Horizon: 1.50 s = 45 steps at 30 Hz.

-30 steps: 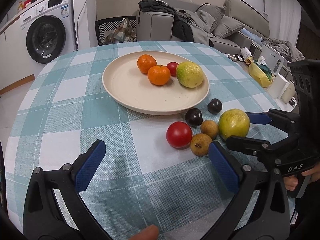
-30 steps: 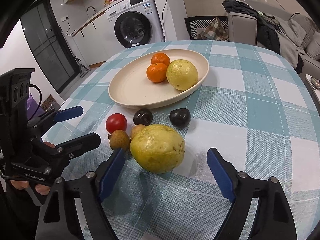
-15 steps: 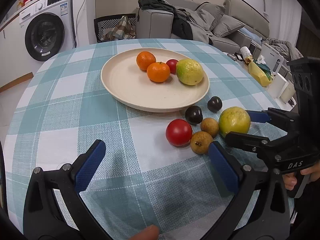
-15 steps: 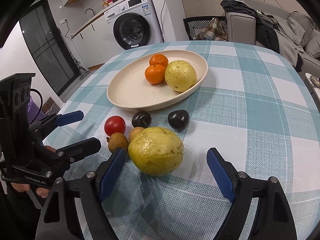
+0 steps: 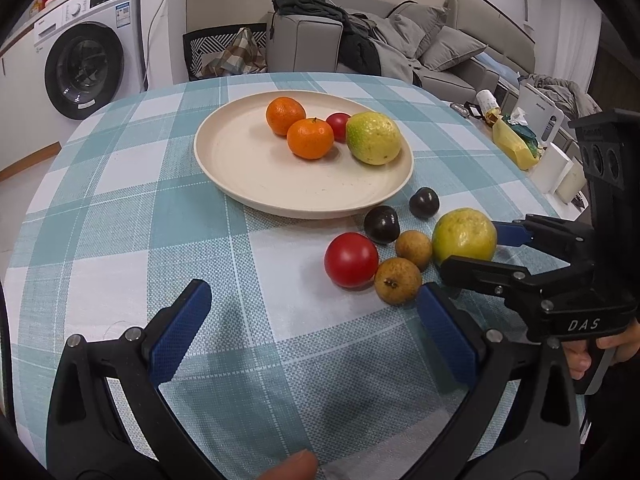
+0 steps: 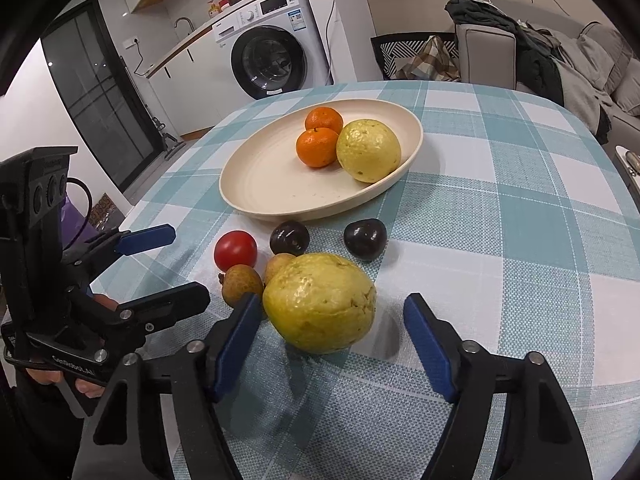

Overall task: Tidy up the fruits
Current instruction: 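Close the right tool around the large yellow-green guava, then grasp a small brown fruit with the left tool while the right tool lifts the guava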

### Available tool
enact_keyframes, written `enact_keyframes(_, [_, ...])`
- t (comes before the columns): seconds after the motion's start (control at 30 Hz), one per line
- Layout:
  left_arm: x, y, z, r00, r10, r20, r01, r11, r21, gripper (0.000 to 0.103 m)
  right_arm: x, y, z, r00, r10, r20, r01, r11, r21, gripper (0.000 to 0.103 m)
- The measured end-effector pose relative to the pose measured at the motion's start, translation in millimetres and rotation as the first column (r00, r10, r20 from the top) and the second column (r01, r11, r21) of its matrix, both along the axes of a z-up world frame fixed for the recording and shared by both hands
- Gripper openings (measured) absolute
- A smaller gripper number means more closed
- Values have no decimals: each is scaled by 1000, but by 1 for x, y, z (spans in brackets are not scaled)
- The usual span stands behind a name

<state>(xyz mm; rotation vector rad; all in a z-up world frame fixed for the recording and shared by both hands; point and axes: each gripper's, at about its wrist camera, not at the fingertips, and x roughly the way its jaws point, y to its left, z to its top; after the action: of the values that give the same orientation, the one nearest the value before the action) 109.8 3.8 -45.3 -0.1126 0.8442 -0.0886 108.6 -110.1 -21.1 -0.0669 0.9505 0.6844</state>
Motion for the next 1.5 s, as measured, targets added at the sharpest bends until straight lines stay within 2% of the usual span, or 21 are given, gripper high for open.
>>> enact_keyframes(0.13, [0, -2, -1, 1000, -7, -5, 7, 1000, -4, 102, 0, 1, 0, 1000, 23, -14, -22, 999, 23, 56])
enact_keyframes(0.43, [-2, -16, 0, 998, -68, -5, 68, 997, -23, 101, -1, -9, 11, 1000, -14, 27, 13, 999, 43, 56])
enact_keyframes(0.53, [-6, -21, 3, 993, -118, 14, 118, 992, -45, 85, 0, -12, 13, 999, -25, 31, 24, 999, 41, 56])
enact_keyframes(0.6, [-6, -23, 4, 988, -151, 15, 151, 986, -69, 66, 1, -14, 14, 999, -30, 31, 29, 999, 46, 56])
enact_keyframes(0.7, [-6, -27, 0, 983, -184, -2, 183, 980, -82, 51, 2, -16, 14, 999, -35, 32, 34, 999, 43, 56])
enact_keyframes(0.87, [-2, -30, -3, 985, -172, -18, 169, 981, -95, 48, 2, -17, 14, 999, -34, 27, 33, 999, 44, 56])
enact_keyframes(0.97, [3, -30, -6, 988, -152, -36, 148, 983, -106, 39, 2, -18, 15, 999, -34, 26, 33, 999, 43, 56])
enact_keyframes(1.23, [9, -42, -8, 987, -154, -42, 150, 986, -77, 36, 4, -25, 19, 998, -49, 32, 47, 997, 53, 56])
enact_keyframes(1.33, [11, -45, -9, 988, -147, -49, 144, 988, -61, 25, 4, -26, 20, 998, -52, 35, 50, 997, 56, 56])
enact_keyframes(1.5, [9, -44, -8, 987, -156, -33, 153, 986, -65, 25, 4, -26, 21, 998, -50, 35, 48, 997, 56, 56])
